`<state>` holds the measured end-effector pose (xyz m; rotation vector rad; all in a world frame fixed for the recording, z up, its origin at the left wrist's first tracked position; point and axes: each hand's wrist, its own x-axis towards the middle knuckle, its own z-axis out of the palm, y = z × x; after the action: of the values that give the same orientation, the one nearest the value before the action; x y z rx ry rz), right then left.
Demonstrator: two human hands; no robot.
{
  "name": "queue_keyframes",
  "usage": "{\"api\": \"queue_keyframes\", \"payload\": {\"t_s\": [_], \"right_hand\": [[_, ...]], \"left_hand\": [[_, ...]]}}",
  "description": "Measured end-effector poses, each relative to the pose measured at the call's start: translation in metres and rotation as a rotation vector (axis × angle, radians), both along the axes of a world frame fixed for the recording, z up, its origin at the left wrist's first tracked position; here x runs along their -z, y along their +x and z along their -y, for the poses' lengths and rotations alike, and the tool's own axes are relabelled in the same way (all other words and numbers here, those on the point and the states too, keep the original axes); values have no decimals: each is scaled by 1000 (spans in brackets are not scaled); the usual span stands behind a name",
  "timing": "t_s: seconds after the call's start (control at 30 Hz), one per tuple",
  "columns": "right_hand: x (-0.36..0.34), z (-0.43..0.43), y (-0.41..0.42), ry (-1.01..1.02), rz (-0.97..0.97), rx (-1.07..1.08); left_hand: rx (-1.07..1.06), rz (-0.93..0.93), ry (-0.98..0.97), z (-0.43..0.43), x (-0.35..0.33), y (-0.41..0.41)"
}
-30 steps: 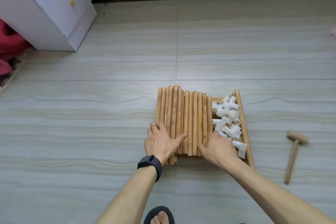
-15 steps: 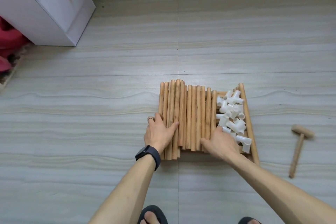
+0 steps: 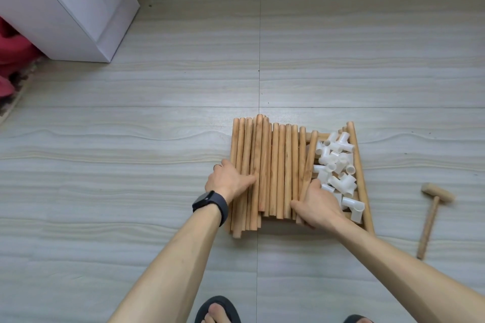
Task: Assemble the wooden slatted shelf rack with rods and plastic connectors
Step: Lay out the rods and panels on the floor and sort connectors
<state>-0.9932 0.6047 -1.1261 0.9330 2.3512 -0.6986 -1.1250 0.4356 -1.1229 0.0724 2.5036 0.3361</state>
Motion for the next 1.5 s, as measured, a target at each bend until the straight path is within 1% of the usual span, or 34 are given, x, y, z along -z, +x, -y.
{"api": "queue_keyframes", "payload": {"t_s": [0.07,0.2,0.37,0.47,0.57,0.63,0.77,0.93,1.07,1.13,1.23,1.3,1.37,1.5], "right_hand": [[-2,-1,-1,-11,10,-23],[-4,0,-2,-30,13,-53],[-3,2,-3,-11,2,-38],[0,4,-3,3,-18,-31],[1,7,-2,19,-25,-40],[1,9,-2,22,-25,-46],[0,9,-2,9,-31,-50],[0,12,-1,16,-58,-55],[0,14,0,20,-63,-42],[-1,15,1,17,-56,-45],[-1,15,1,15,-46,-45],[-2,15,1,9,-39,-36],[-4,13,3,-7,-32,-30],[-4,5,11,14,-22,-59]], "left_hand": [[39,45,-32,-2,0,-1],[2,94,40,7,4,-3],[-17,-44,96,18,6,8],[31,-103,53,20,7,21],[81,-67,-5,14,3,22],[83,-39,-2,9,-2,20],[77,-58,23,2,-8,22],[117,-31,-17,7,-9,34],[156,-114,-49,13,-12,47],[97,-129,-62,13,-14,49],[-134,2,15,11,-16,45],[-244,63,79,11,-16,42],[-277,64,103,9,-17,43],[-221,23,101,-10,-15,43]]}}
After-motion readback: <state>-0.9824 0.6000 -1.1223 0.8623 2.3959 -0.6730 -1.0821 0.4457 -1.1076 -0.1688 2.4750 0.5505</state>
